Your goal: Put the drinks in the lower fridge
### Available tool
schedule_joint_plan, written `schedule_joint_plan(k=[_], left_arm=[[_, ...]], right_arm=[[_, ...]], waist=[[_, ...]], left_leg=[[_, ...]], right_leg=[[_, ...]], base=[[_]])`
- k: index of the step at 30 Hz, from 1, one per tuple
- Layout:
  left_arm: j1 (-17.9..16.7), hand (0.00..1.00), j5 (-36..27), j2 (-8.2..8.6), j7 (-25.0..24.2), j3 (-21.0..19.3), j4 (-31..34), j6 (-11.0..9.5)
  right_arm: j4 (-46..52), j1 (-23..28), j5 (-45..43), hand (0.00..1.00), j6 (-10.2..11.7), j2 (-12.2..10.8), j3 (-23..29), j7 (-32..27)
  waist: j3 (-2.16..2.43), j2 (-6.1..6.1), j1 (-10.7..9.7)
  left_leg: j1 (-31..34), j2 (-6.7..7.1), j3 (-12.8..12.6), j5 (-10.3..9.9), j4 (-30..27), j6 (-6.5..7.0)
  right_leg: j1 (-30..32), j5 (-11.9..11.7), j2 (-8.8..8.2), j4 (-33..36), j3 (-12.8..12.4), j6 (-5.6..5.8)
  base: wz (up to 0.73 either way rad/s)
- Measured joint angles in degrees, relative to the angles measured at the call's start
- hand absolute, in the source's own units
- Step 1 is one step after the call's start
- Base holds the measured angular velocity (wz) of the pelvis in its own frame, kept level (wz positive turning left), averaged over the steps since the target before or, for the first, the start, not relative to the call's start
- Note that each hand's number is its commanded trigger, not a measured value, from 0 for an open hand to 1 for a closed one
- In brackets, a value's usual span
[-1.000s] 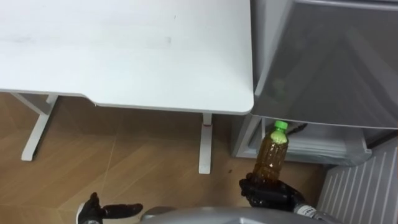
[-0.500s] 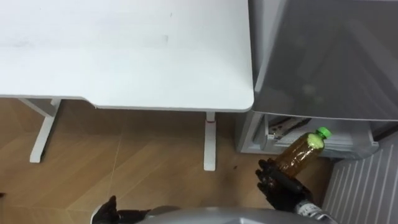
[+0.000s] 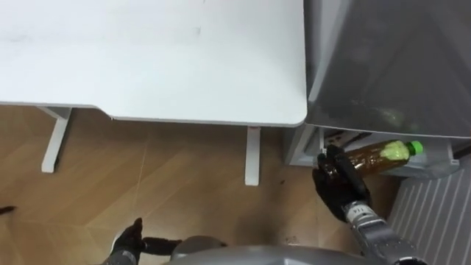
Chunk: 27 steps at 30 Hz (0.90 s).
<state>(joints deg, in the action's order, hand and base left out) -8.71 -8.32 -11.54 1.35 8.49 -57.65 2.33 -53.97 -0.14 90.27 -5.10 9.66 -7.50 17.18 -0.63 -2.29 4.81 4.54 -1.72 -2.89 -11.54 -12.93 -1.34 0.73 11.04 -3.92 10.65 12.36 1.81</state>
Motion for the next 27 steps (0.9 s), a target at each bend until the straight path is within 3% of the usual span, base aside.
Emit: schedule_joint_plan(k=[5,11,16,19,24,27], left_arm=[[1.7,0.0,0.53,-0.09,-2.05,-0.47,-1.95,0.71],[4.55,0.0,0.74,-0.5,-3.59,-0.41,-3.04,2.71],[6.05,0.0,1.8,-0.8,-4.62,-1.52,-3.2,2.61],[8.13,0.0,2.72,-0.89,-4.83,-1.46,-4.91,2.63],[10.49,0.0,2.86,-1.05,-4.45,-1.41,-6.46,2.47],[10.72,0.0,2.62,-1.1,-4.42,-0.91,-6.64,2.41]], right_arm=[[-6.5,-6.64,0.9,1.0,-1.61,0.12,3.06,0.09],[-14.4,-14.15,1.42,1.0,-2.66,1.07,6.58,-0.84],[-18.16,-18.19,-0.16,1.0,-4.08,2.06,9.7,-1.26],[-21.27,-21.54,-0.59,1.0,-4.43,3.78,11.69,-1.7],[-24.97,-25.11,-0.73,1.0,-4.44,6.76,13.17,-3.12],[-25.47,-26.27,-0.61,1.0,-4.38,8.02,13.43,-4.21]], waist=[[-0.29,-0.45,-0.84],[-0.66,-0.12,-1.04],[-1.15,0.59,-1.39],[-1.27,0.7,-1.27],[-1.9,1.72,-0.02],[-1.91,1.73,0.23]], left_leg=[[1.69,0.39,0.48,0.53,0.17,0.26],[5.84,0.83,0.52,2.11,0.78,0.53],[8.12,1.19,0.51,3.07,1.28,0.71],[10.33,1.62,0.51,3.88,1.58,1.04],[13.4,1.57,0.42,4.58,1.54,1.01],[15.05,1.56,0.43,4.85,1.5,1.01]], right_leg=[[1.7,-0.18,-0.37,0.18,0.47,0.09],[7.14,-0.22,-1.1,2.28,0.5,0.08],[10.07,-0.32,-1.61,3.19,0.59,0.02],[12.83,-0.42,-2.12,4.3,0.56,0.11],[16.35,-0.77,-2.16,5.21,0.41,-0.11],[18.01,-0.88,-2.2,5.37,0.44,-0.22]], base=[[0.06],[0.0],[0.01],[0.03],[0.0],[0.0]])
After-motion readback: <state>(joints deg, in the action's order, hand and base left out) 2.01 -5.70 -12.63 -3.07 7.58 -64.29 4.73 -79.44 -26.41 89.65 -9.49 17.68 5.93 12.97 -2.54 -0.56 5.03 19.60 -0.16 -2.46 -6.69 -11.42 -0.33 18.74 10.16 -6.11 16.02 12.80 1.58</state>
